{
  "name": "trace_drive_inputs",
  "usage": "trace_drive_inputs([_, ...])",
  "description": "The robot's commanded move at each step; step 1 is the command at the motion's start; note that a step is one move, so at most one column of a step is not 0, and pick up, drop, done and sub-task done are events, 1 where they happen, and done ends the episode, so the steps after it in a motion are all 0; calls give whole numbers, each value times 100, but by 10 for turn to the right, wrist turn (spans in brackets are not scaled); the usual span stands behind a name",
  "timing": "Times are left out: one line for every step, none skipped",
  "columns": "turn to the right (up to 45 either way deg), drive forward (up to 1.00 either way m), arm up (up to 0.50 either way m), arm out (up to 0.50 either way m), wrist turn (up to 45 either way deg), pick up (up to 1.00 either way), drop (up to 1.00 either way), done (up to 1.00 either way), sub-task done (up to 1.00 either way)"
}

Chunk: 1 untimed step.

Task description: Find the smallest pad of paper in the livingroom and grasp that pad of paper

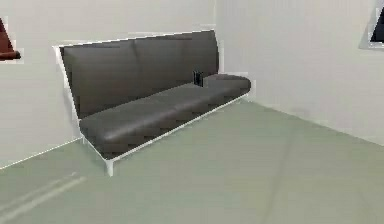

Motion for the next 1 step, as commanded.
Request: trace_drive_inputs([30,0,0,0,0,0,0,0,0])
